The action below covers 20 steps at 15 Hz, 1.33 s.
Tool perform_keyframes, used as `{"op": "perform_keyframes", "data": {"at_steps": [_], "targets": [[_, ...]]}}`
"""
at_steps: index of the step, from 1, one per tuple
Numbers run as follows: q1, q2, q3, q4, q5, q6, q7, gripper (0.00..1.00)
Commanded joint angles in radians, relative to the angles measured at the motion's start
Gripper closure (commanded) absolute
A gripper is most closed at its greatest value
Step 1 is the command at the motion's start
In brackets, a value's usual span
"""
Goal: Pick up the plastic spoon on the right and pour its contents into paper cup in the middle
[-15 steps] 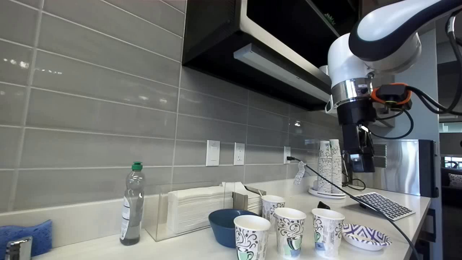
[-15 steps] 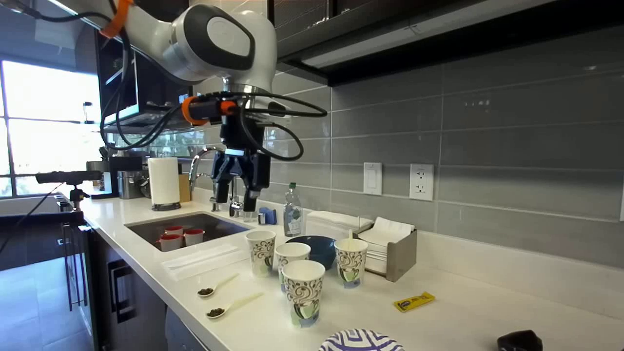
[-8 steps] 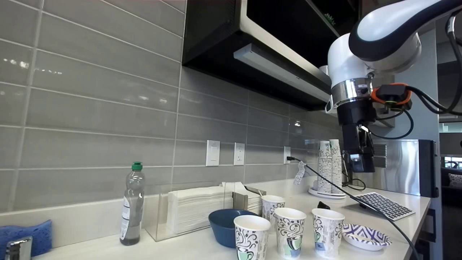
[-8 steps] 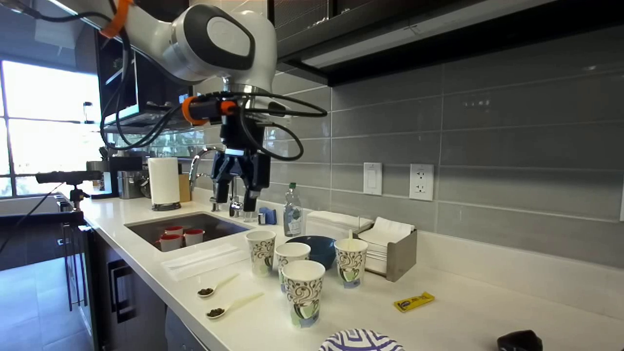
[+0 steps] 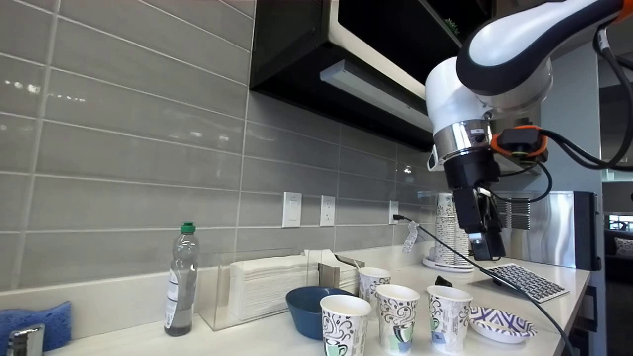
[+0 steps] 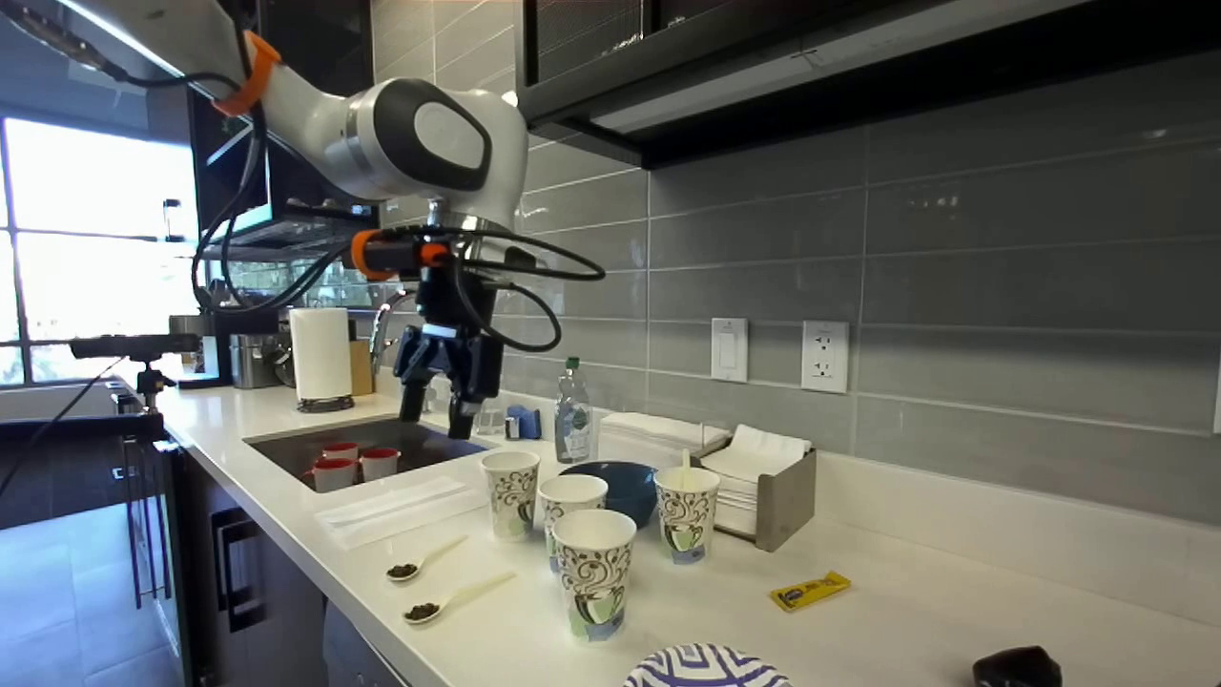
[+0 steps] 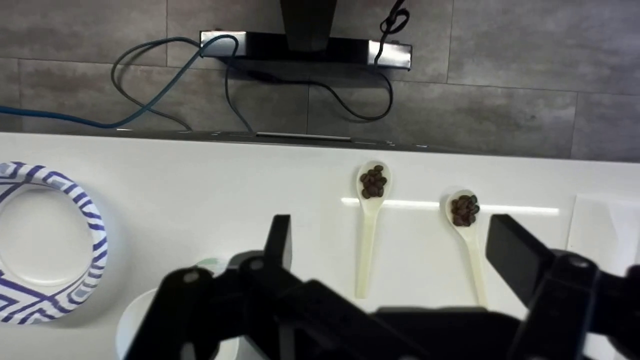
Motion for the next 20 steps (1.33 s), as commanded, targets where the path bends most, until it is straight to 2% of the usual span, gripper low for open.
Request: {"op": "perform_keyframes", "data": {"at_steps": [1,2,5,10,15,20], "targets": [[0.027,0.083,0.05,0.005,0.02,0.035,0.058,0.0],[0.015,0.041,0.033,0.001,0.004,0.011,0.031,0.0],[0.027,0.083,0.053,0.001,0.003,0.029,0.051,0.0],[0.027,0.086,0.05,0.002,0.004,0.029,0.051,0.0],[0.031,0.06,0.066,-0.087,0.017,0.136,0.105,0.0],[0.022,0.072,0.09,-0.178,-0.005,0.327,0.207,0.0]]}}
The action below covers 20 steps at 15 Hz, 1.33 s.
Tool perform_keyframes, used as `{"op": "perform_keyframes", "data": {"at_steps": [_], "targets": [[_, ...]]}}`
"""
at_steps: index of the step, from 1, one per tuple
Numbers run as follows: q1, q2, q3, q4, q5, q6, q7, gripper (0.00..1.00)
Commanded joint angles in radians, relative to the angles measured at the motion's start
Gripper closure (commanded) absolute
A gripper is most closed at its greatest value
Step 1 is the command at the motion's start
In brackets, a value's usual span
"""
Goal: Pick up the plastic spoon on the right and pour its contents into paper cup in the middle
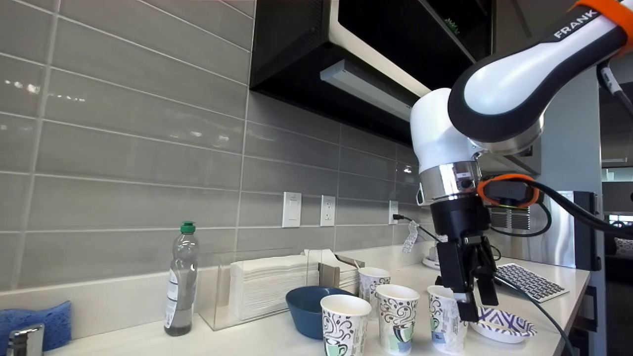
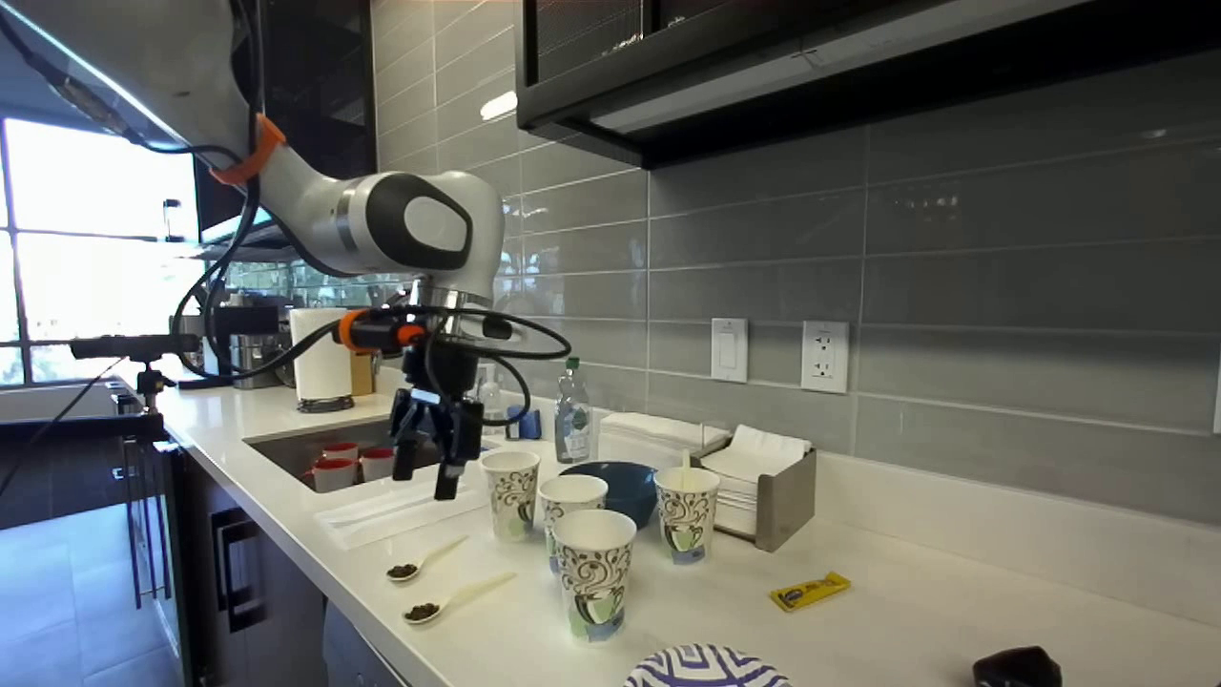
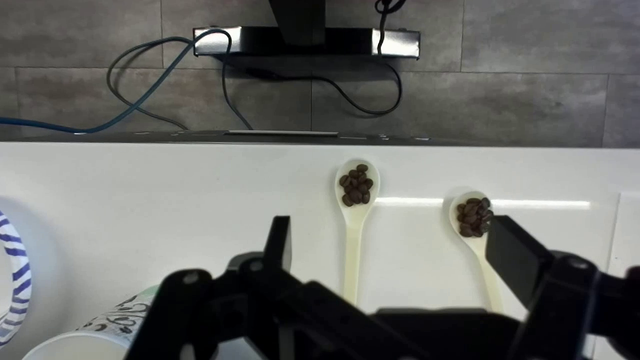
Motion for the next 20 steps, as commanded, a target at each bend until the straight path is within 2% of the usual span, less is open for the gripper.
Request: {"op": "perform_keyframes", "data": {"at_steps": [1,2,9,11,14,16,20], "targets": [[-0.012,-0.016,0.015,-0.084,-0.015,0.167,0.106,0.0],[0.0,0.0,0.005,-0.038,-0.003,0.087,0.051,0.0],[0.0,0.001,0.005,-0.048,-0.004,0.101,0.057,0.0],[0.007,0.037,0.0,-0.051,0.042,0.174,0.053,0.0],[0.005,0.085,0.003,-0.049,0.046,0.233,0.064,0.0],[-0.007,0.122,0.009,-0.046,0.002,0.248,0.088,0.0],[-0.009,0.189,0.004,-0.043,-0.008,0.305,0.111,0.0]]}}
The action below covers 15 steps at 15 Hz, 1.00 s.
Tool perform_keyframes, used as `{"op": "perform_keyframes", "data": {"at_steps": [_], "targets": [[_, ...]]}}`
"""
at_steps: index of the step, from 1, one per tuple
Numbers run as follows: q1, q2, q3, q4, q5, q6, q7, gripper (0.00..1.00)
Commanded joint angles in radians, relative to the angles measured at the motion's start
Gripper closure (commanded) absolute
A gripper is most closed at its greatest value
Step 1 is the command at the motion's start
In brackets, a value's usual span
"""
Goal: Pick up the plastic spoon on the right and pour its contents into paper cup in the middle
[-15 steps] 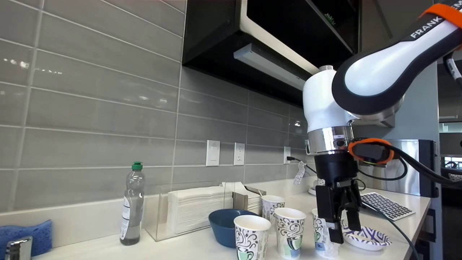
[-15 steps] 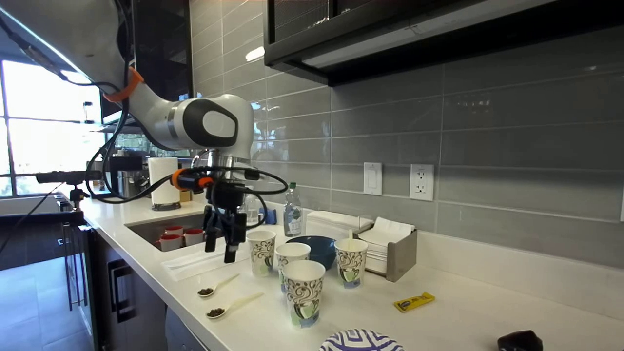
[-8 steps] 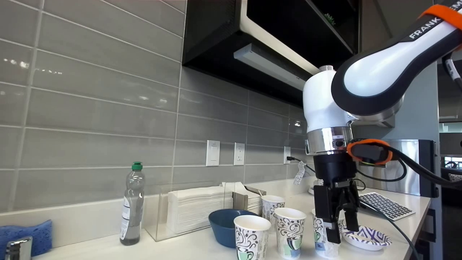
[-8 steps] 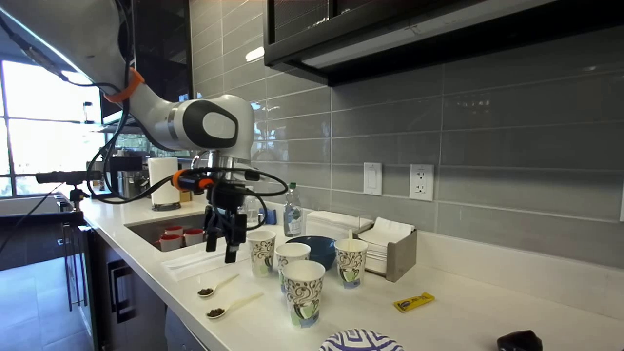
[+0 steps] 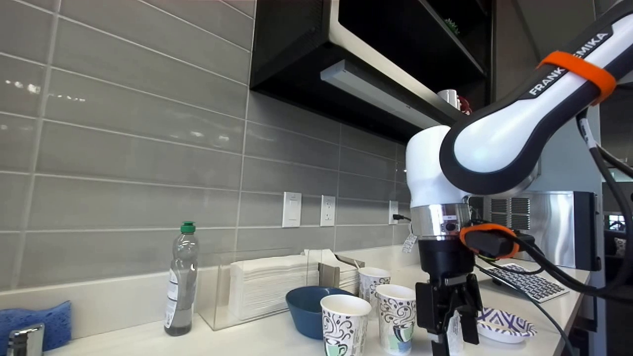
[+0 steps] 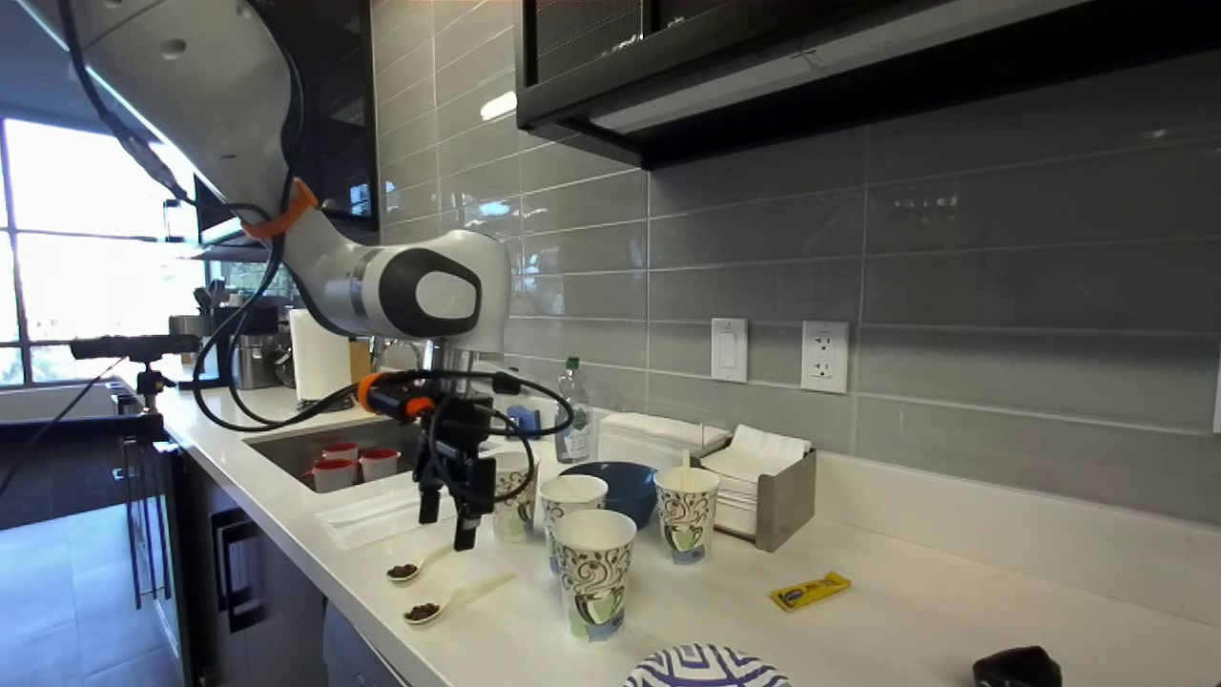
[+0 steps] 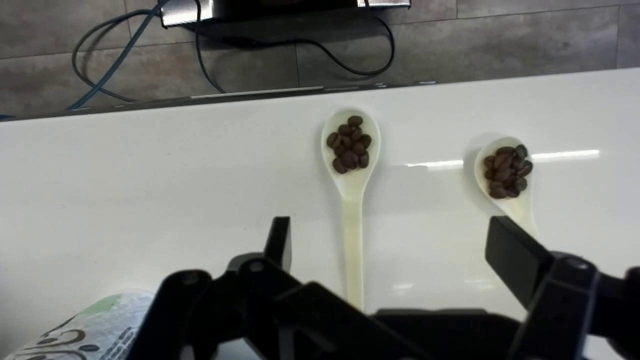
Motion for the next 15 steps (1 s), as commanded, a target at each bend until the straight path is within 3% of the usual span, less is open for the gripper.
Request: {"op": "perform_keyframes", "data": {"at_steps": [1,12,14,15], "targets": [[-0.004,0.066,-0.003,0.012,-0.02,0.067,0.038,0.0],[-0.001,0.158,-0.021,0.007,-0.092,0.17,0.052,0.0],[0.0,0.165,-0.024,0.009,-0.098,0.178,0.057,0.28],[0.0,0.168,-0.024,0.009,-0.103,0.181,0.061,0.34]]}}
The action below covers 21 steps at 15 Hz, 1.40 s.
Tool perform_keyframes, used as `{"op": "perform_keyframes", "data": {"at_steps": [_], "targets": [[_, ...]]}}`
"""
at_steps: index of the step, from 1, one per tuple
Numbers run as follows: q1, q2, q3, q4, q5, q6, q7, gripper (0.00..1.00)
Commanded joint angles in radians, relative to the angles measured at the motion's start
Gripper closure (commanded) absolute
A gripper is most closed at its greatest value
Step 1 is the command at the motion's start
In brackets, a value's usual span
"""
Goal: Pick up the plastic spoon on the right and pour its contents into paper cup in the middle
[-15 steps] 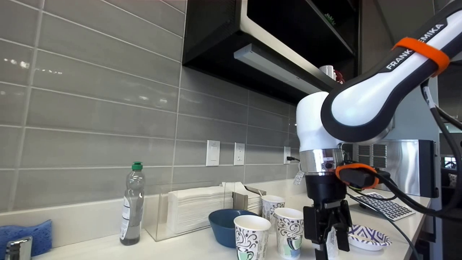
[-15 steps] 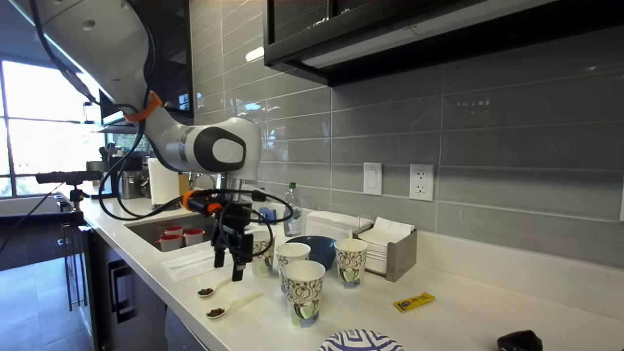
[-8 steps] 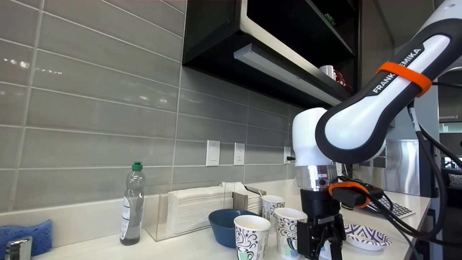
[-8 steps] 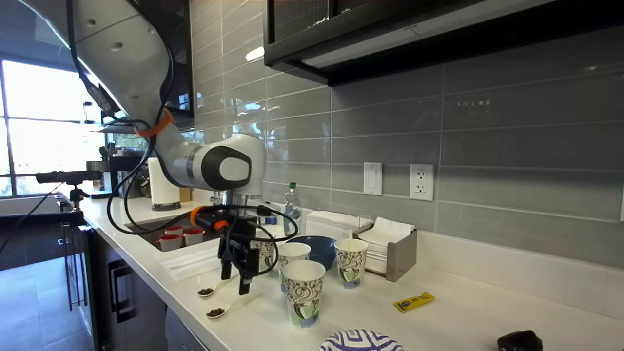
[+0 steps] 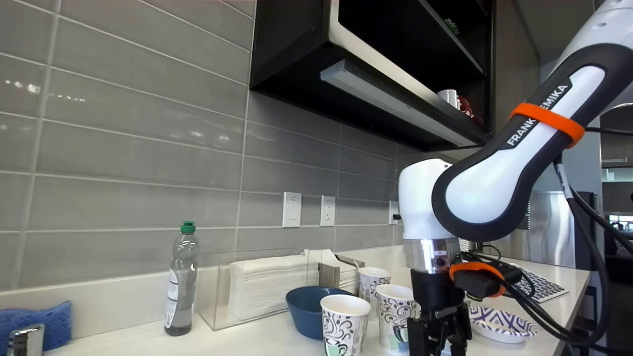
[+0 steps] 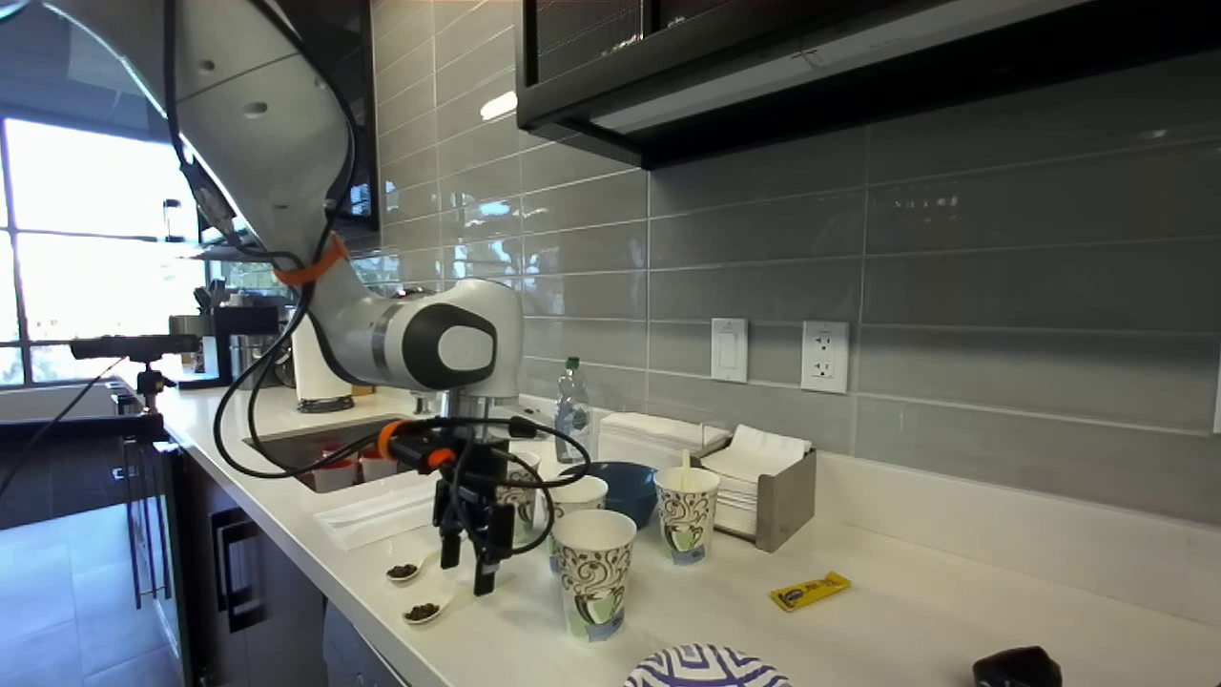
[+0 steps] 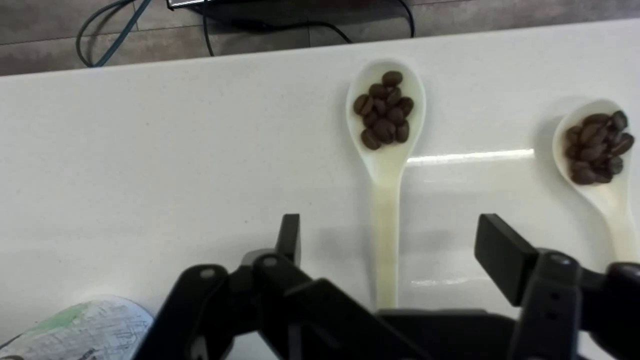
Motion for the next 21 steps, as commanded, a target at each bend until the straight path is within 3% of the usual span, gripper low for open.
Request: {"op": "perform_keyframes", "data": {"at_steps": [1,3,4,6,7,10,16,21], "targets": [[0.001,0.022,-0.007,0.007,-0.038,0.027,0.034,0.41],[0.001,0.024,-0.008,0.006,-0.041,0.03,0.039,0.56],[0.001,0.024,-0.009,0.005,-0.044,0.034,0.046,0.49],[0.002,0.026,-0.009,0.007,-0.043,0.038,0.047,0.73],[0.002,0.027,-0.009,0.008,-0.043,0.041,0.047,0.75],[0.002,0.033,-0.01,0.008,-0.046,0.048,0.048,0.97],[0.0,0.032,-0.014,0.01,-0.041,0.039,0.037,0.97],[0.004,-0.055,-0.013,0.02,-0.051,-0.063,0.017,0.97]]}}
